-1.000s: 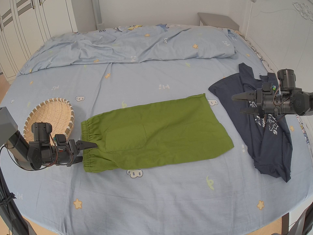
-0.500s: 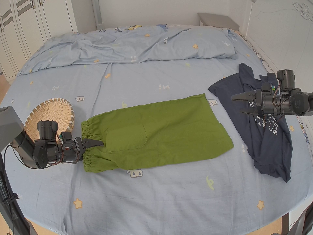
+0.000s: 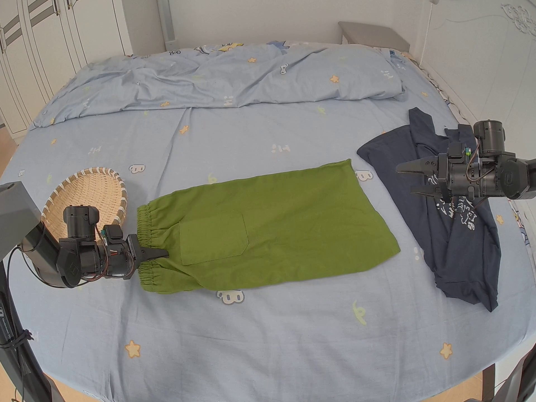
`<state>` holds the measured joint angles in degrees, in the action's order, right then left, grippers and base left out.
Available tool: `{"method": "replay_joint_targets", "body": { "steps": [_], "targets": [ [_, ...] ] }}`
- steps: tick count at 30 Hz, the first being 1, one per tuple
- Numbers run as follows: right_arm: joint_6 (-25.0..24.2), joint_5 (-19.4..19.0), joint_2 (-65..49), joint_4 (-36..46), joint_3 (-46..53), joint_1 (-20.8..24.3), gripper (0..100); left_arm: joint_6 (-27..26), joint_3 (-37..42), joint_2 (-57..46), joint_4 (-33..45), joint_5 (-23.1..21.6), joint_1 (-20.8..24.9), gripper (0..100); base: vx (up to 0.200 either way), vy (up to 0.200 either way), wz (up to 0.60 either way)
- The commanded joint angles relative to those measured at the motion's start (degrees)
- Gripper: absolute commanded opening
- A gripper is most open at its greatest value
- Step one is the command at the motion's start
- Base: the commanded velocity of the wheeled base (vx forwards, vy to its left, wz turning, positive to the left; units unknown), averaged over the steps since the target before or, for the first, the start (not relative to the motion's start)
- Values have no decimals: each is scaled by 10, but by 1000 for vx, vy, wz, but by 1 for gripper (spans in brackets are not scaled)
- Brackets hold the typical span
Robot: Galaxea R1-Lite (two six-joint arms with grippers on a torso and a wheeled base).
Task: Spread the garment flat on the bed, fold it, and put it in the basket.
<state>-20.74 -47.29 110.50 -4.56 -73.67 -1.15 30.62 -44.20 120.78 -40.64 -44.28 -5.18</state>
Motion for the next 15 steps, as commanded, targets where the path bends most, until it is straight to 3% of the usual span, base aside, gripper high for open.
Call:
{"method": "replay_joint_targets", "body": {
  "steps": [1, 15],
  "targets": [
    [6, 0, 7, 0, 1, 2, 100, 0, 3, -4, 1, 0, -5, 0, 0, 0, 0],
    [104, 12, 121, 4, -14, -4, 100, 0, 3, -38, 43, -3, -25, 0, 0, 0, 0]
  ]
}}
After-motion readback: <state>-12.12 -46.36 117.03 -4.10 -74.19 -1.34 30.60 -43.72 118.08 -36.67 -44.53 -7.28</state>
